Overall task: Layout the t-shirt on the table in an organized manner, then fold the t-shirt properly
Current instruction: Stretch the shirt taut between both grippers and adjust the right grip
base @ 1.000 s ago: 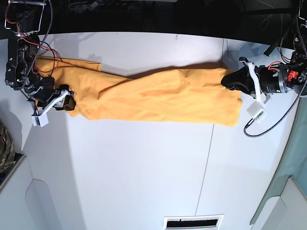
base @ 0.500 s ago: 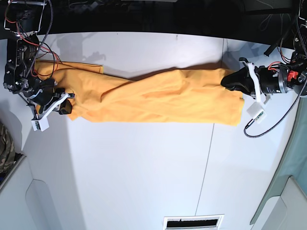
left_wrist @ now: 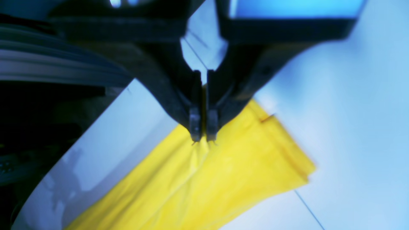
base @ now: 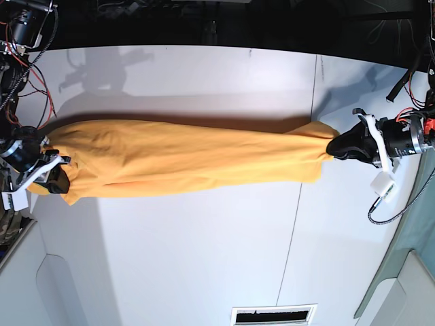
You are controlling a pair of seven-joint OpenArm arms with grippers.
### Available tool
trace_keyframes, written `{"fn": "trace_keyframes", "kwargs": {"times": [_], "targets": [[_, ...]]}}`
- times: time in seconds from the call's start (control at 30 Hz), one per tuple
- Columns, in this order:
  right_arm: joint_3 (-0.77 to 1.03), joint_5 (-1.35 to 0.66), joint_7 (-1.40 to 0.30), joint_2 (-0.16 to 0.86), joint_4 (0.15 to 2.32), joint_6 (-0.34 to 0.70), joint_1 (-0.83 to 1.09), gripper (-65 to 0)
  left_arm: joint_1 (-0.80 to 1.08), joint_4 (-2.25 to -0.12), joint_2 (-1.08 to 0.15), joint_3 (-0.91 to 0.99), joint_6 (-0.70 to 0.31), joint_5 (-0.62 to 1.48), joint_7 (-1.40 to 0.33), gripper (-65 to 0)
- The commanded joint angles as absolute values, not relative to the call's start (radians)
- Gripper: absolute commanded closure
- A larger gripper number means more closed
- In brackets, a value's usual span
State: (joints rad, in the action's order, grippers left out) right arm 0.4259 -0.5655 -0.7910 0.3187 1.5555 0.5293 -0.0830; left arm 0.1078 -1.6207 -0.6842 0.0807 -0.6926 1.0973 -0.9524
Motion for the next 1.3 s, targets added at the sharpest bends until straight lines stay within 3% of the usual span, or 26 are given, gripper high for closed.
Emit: {"fn": "trace_keyframes", "kwargs": {"times": [0.0,0.4,0.47,0.73,0.9,1.17,1.27], "targets": [[0.453,-0.587,-0.77,0.335,1.591,0.529,-0.082,0.0,0.095,-1.652,-0.71,0.101,-0.698,1.118,-0.945,0.0],[0.496,-0.606,-0.763,0.323,1.605,0.532,0.045,0.0,0.103,-1.722,-0.709,0.118,-0.698,1.151,-0.962,0.0],[0.496,-0.606,-0.741,0.317,1.578,0.531,0.044,-4.3,0.103,-1.722,-0.696,0.118,-0.698,1.148,-0.966,0.0],[0.495,-0.61,-0.733,0.28,1.484,0.532,0.044,-5.0,0.137,-1.721,-0.687,0.118,-0.698,1.139,-0.969,0.0],[0.495,-0.609,-0.733,0.245,1.483,0.554,0.044,-18.1,0.173,-1.721,-0.686,0.118,-0.698,1.139,-0.969,0.0],[0.495,-0.607,-0.73,0.233,1.484,0.555,0.044,-18.1,0.184,-1.721,-0.687,0.118,-0.698,1.132,-0.969,0.0],[0.495,-0.611,-0.73,0.233,1.484,0.571,0.042,-23.6,0.183,-1.721,-0.687,0.118,-0.698,1.132,-0.968,0.0]]}}
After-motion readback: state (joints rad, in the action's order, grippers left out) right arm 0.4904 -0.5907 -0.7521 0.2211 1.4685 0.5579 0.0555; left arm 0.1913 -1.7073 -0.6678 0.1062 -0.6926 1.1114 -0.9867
